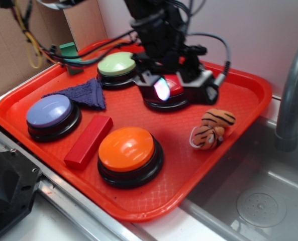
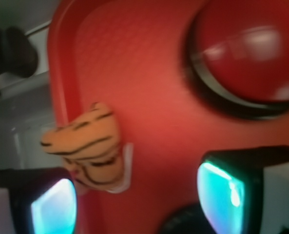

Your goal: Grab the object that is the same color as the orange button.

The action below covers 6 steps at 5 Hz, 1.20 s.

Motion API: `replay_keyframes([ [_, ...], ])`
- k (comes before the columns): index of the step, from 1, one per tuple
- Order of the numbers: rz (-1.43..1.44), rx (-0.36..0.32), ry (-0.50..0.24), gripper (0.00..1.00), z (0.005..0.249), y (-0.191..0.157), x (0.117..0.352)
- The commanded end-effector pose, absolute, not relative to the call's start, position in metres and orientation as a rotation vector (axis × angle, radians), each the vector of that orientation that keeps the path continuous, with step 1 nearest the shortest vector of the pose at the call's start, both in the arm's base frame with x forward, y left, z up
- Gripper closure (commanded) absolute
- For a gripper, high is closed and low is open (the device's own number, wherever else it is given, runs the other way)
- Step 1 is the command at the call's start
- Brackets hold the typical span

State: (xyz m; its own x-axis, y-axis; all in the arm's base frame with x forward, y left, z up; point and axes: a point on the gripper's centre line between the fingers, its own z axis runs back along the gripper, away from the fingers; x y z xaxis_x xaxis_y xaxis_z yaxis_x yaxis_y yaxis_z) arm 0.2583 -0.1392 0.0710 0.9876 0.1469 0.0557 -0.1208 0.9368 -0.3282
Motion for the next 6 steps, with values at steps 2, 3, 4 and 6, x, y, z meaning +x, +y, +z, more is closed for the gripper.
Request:
replay_keyframes([
  [2,-0.002,-0.354,-0.058,0.0,0.055,-0.174,0.269],
  [3,0.053,-0.282,-0.042,0.0,0.049,-0.168,0.267],
  [4,0.115,-0.245,-0.051,0.0,0.054,-0.167,0.27],
  [6,0.201,-0.228,-0.082,1.0,0.052,-0.173,0.269],
])
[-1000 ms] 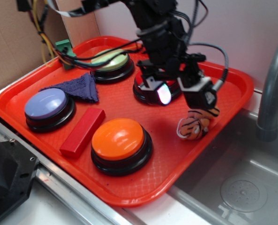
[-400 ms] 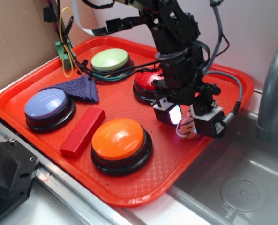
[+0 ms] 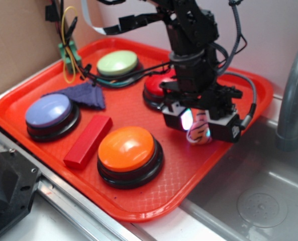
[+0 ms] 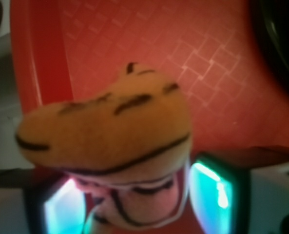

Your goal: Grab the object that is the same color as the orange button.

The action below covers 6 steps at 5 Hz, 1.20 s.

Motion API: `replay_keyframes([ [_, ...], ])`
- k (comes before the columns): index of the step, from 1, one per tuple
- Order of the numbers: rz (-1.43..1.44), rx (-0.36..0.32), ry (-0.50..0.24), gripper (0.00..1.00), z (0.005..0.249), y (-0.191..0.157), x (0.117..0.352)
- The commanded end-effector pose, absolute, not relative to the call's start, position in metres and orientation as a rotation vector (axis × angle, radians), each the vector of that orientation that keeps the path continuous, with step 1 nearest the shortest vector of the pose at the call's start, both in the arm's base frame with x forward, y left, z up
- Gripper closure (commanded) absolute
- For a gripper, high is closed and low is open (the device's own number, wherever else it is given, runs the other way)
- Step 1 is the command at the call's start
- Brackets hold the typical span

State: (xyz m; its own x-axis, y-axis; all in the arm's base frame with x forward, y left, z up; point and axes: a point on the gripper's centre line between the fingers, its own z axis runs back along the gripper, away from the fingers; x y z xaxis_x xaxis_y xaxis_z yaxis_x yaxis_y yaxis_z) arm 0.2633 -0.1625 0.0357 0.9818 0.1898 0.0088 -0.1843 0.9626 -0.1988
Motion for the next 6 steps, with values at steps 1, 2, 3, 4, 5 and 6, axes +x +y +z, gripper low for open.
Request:
replay_keyframes([
  [1,0.21,-0.259,-0.07,1.0,0.05,-0.175,0.269],
  [2,0.226,-0.231,-0.073,1.0,0.055,-0.172,0.268],
  [3,0.273,-0.134,-0.129,1.0,0.089,-0.152,0.259],
  [4,0.231,-0.072,-0.071,1.0,0.085,-0.159,0.262],
  [5,0.315,-0.027,-0.164,1.0,0.135,-0.109,0.232],
  [6,0.364,-0.056,-0.206,1.0,0.183,-0.059,0.222],
])
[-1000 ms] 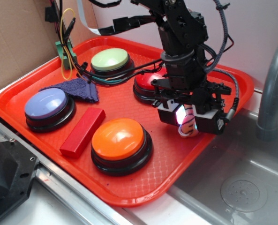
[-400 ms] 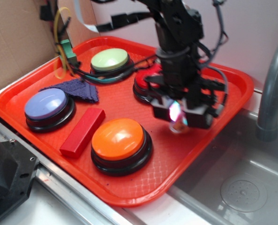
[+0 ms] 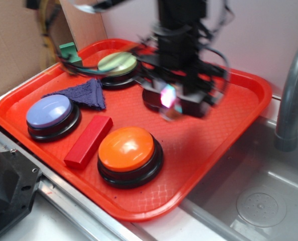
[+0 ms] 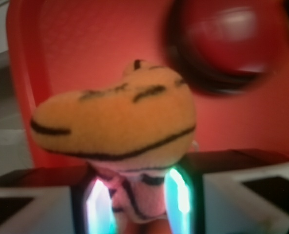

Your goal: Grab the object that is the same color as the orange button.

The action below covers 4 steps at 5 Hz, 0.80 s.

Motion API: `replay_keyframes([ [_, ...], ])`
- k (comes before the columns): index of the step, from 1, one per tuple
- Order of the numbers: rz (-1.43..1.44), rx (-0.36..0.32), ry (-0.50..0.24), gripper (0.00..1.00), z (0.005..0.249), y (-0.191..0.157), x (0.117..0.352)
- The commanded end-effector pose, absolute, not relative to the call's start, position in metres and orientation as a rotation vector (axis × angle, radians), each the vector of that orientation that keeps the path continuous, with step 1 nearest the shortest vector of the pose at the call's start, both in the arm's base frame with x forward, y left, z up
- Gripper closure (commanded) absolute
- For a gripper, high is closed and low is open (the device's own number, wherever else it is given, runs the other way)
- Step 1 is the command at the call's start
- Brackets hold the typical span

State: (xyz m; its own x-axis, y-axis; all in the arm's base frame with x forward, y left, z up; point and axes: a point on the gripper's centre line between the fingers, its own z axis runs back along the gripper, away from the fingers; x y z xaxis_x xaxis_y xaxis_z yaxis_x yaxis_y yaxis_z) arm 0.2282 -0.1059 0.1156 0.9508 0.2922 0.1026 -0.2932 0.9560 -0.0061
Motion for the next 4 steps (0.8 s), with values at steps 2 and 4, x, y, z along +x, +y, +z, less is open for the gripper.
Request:
replay_keyframes([
  [2,0.515,-0.091,-0.303,1.0,0.216,0.041,0.192],
  [4,0.655,-0.049,-0.313,1.0,0.215,0.074,0.194],
])
